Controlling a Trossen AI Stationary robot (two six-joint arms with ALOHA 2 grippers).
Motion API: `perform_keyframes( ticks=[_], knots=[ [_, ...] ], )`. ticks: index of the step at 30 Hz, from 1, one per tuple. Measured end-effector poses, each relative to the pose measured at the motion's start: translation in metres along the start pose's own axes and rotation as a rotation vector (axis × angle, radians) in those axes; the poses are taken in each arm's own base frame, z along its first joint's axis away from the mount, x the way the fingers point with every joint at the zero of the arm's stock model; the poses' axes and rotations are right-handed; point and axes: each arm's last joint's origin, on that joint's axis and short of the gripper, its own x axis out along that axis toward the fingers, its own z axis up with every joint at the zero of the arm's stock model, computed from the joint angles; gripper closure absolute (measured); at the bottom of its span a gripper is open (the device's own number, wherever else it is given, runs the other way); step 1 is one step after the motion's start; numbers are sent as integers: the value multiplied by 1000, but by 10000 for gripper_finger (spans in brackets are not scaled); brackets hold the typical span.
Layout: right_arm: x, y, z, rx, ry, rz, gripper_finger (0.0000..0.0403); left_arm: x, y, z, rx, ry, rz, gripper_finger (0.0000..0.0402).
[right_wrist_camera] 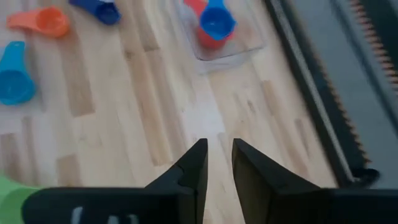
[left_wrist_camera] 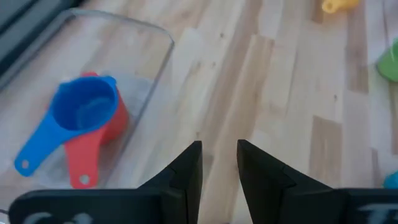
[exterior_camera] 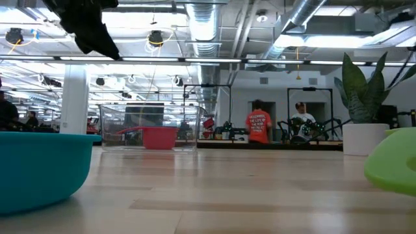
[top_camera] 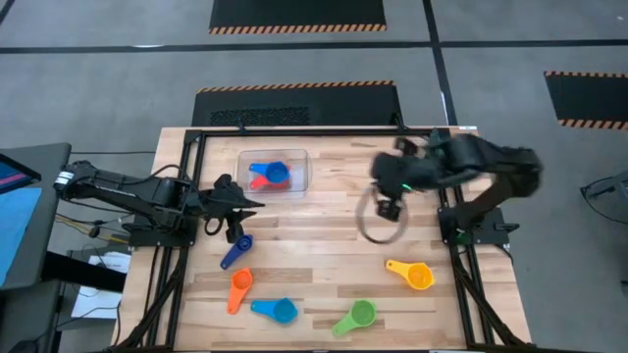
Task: Nest measuring cups in basket
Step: Stack the dark blue measuring cup into the red measuring cup in the transparent bin
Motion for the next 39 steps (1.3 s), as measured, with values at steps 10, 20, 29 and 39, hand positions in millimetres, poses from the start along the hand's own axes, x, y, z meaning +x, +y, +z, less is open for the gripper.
perform_keyframes(
  ticks=[10,20,29,39],
  knots=[
    [65,10,-120,283,-365,178,312,1,14,26,-135,-194,82,315],
    [120,28,-165,466,-696,403,312,34,40,38,25,-55,158,318],
    [123,28,-166,398,-688,367,312,57,73,48,111,218,253,396],
    [126,23,-164,413,-688,334,312,89,120,36,6,403,195,401]
  ],
)
